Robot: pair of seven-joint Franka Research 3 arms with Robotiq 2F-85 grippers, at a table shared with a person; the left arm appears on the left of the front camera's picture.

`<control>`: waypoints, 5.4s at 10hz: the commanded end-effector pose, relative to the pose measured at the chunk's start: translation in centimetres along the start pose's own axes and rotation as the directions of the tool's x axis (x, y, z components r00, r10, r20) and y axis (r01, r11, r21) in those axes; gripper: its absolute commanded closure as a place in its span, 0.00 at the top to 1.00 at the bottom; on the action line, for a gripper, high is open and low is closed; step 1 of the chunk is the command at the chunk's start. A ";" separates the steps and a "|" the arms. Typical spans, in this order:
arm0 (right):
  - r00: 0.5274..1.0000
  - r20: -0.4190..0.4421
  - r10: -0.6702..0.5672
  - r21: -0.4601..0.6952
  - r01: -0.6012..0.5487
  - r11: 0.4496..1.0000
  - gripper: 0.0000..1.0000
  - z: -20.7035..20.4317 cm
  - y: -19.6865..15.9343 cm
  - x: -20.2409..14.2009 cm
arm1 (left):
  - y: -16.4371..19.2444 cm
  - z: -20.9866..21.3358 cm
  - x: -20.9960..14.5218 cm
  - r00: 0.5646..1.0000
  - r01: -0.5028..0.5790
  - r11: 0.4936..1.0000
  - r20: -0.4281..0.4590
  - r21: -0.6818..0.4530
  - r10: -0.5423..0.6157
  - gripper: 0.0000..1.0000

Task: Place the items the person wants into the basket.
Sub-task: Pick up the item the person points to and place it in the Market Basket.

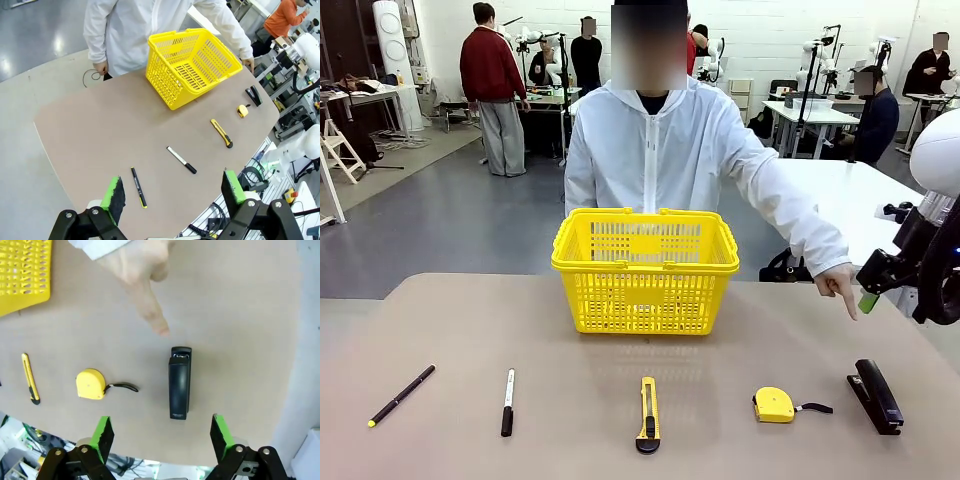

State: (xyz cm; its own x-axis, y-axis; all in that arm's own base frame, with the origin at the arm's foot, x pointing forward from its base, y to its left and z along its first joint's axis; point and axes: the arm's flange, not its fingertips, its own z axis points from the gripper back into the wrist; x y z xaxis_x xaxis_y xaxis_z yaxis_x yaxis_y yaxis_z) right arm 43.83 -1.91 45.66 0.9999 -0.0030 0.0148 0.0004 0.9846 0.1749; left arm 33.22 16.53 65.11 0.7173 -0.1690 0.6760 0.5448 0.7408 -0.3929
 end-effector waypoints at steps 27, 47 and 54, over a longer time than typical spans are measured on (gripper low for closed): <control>0.994 -0.041 0.102 -0.202 -0.108 0.973 0.00 -12.7 0.8 -1.3 | 0.1 0.1 -0.1 1.000 0.019 1.000 0.011 -0.015 -0.019 1.00; 0.694 0.013 0.720 -0.089 -0.717 0.692 0.20 8.3 32.9 18.4 | 0.1 0.1 -0.1 1.000 0.019 1.000 0.011 -0.015 -0.019 1.00; 0.684 0.042 0.728 -0.062 -0.726 0.685 0.20 4.7 34.0 18.3 | 0.1 0.1 -0.1 1.000 0.019 1.000 0.011 -0.015 -0.019 1.00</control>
State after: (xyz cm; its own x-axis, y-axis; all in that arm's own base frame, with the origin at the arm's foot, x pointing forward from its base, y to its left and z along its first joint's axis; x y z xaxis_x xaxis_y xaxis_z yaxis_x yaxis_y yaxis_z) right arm 62.73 30.80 56.26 0.6773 0.7141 0.1770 -0.7312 0.6800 0.0545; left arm 33.24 16.47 65.14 0.7164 -0.1735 0.6758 0.5464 0.7419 -0.3887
